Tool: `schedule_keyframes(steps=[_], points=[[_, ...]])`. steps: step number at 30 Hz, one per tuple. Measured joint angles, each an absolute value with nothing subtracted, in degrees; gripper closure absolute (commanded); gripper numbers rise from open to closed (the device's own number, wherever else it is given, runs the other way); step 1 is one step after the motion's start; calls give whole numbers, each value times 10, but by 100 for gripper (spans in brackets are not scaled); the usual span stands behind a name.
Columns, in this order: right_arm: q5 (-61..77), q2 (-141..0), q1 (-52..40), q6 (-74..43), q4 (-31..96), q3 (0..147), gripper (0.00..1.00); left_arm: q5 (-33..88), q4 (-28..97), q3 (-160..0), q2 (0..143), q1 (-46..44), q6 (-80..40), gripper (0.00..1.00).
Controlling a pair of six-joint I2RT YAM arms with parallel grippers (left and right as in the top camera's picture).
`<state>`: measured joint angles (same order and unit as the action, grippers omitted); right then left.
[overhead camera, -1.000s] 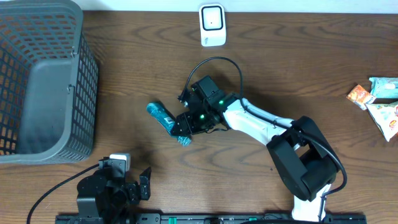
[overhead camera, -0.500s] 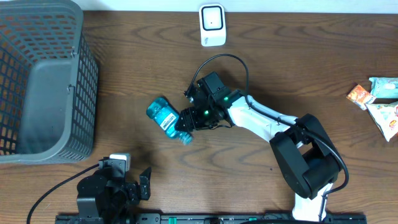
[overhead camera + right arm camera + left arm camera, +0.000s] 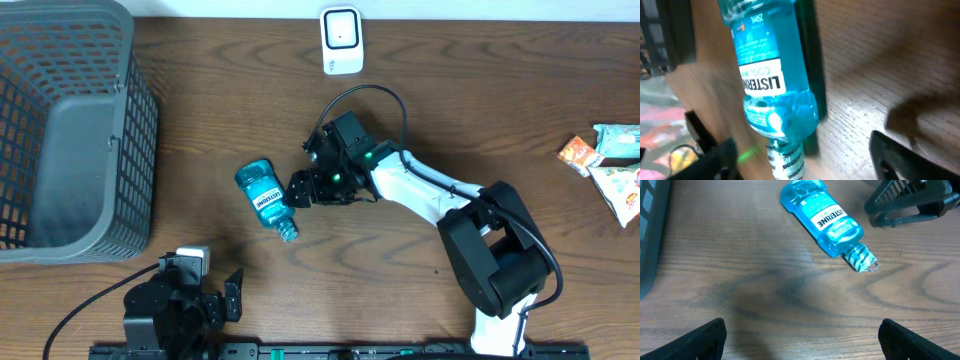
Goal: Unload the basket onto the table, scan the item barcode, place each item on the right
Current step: 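Rotate the held Listerine bottle with the right gripper over the table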
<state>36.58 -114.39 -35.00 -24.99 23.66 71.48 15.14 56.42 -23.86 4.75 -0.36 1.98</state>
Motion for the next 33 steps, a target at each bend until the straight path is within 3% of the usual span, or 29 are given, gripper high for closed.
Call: schedule_keyframes(steps=[21,33], points=[[-73,-1141,-557,-202,264,751,1,151,564,-239,48,-4,20,3],[-203,-1183,-590,-172,170,755,6,151,564,-239,48,-4,20,3]])
